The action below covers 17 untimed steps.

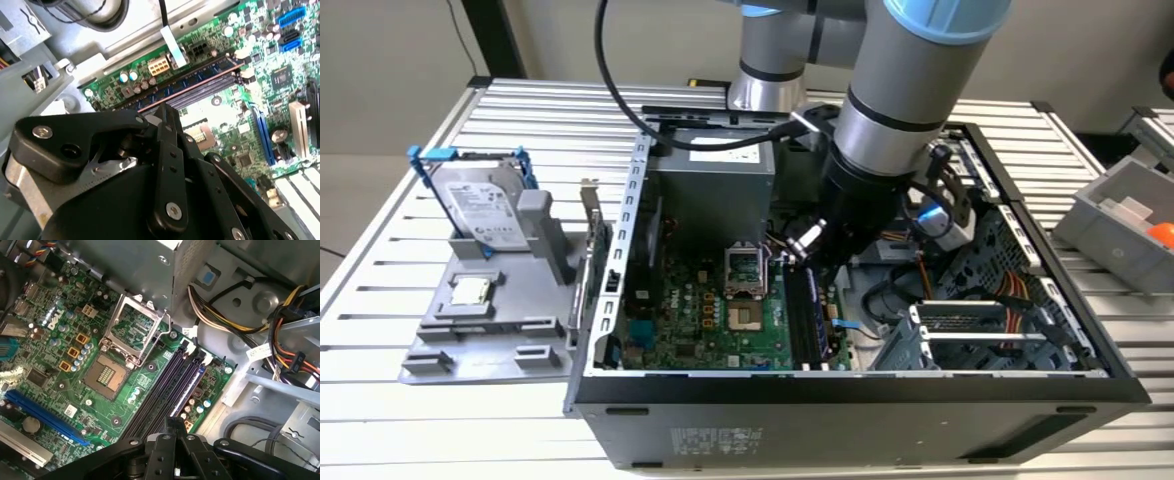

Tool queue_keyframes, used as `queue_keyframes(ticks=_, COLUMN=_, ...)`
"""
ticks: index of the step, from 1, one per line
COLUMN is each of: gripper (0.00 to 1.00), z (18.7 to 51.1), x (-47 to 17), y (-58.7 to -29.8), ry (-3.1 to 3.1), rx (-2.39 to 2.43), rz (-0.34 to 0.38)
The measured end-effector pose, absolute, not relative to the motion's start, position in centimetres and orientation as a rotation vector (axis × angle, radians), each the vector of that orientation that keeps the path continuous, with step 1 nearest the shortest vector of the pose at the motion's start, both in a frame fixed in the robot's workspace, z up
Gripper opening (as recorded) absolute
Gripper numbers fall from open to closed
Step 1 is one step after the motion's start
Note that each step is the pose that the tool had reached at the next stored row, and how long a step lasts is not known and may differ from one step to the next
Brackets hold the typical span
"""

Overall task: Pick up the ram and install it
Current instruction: 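Press down the ram until it locks into place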

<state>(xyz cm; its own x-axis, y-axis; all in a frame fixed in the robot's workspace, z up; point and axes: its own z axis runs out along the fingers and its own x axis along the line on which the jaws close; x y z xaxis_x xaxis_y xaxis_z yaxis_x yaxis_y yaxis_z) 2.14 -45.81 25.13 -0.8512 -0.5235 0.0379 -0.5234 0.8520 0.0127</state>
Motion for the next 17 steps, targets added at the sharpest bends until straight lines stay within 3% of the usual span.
queue_keyframes(ticks=17, gripper=0.00, z=25.13, x=2.15, y=-45.81, ry=-2.952, rx=1.009, rz=-0.048)
